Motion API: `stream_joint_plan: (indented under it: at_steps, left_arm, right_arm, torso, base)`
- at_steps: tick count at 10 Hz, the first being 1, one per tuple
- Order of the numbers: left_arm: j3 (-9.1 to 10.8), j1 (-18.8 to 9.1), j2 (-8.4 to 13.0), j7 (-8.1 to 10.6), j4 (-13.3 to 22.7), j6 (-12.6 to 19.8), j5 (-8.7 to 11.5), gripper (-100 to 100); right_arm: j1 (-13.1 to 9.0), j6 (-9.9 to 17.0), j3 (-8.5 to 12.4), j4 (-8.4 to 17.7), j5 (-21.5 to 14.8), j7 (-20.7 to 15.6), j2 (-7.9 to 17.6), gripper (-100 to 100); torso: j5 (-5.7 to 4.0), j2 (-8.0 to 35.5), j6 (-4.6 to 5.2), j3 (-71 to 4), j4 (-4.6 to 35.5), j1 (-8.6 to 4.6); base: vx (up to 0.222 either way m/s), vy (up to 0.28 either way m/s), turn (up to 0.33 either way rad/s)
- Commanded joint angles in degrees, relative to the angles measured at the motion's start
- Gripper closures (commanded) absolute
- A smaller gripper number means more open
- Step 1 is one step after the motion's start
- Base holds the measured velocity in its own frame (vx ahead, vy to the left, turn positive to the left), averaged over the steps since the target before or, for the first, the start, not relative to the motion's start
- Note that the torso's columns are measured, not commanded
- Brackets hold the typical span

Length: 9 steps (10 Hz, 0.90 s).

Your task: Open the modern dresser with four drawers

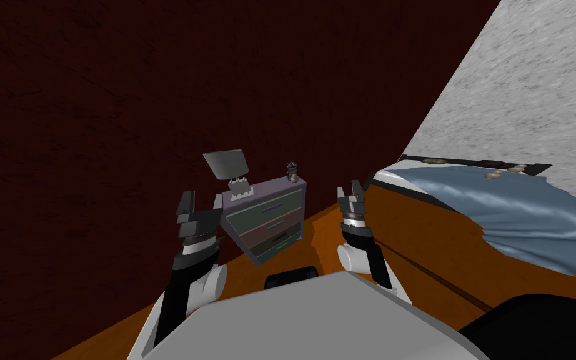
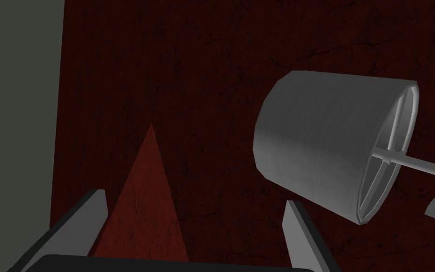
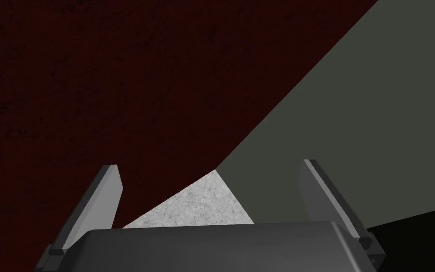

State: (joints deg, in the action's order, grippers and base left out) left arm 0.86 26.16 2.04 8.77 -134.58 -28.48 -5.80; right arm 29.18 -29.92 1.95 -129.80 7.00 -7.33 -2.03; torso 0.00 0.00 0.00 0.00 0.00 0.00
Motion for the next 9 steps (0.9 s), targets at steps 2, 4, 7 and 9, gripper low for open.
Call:
stream_joint_plan:
  at_steps: [2, 4, 7, 9]
  left_arm:
    - [0.0, 0.0, 0.0, 0.0, 0.0, 0.0, 0.0, 0]
    - [0.0, 0.0, 0.0, 0.0, -0.01, 0.0, 0.0, 0]
    - [0.0, 0.0, 0.0, 0.0, -0.01, 0.0, 0.0, 0]
    - [0.0, 0.0, 0.0, 0.0, -0.02, -0.01, 0.0, 0]
  right_arm:
    - [0.0, 0.0, 0.0, 0.0, 0.0, 0.0, 0.0, 0]
    - [0.0, 0.0, 0.0, -0.01, 0.0, 0.0, 0.0, 0]
    - [0.0, -0.01, 0.0, -0.02, 0.0, 0.0, 0.0, 0]
    - [0.0, -0.01, 0.0, -0.02, 0.0, 0.0, 0.0, 0]
  torso:
    - [0.0, 5.97, 0.0, -12.0, 6.0, 0.0]
    - [0.0, 14.22, 0.0, -28.5, 14.24, 0.0]
    - [0.0, 26.93, 0.0, -53.81, 26.91, 0.0]
    - [0.0, 35.39, 0.0, -70.73, 35.37, 0.0]
  base:
    - [0.0, 0.0, 0.0]
    - [0.0, 0.0, 0.0]
    - [0.0, 0.0, 0.0]
    - [0.0, 0.0, 0.0]
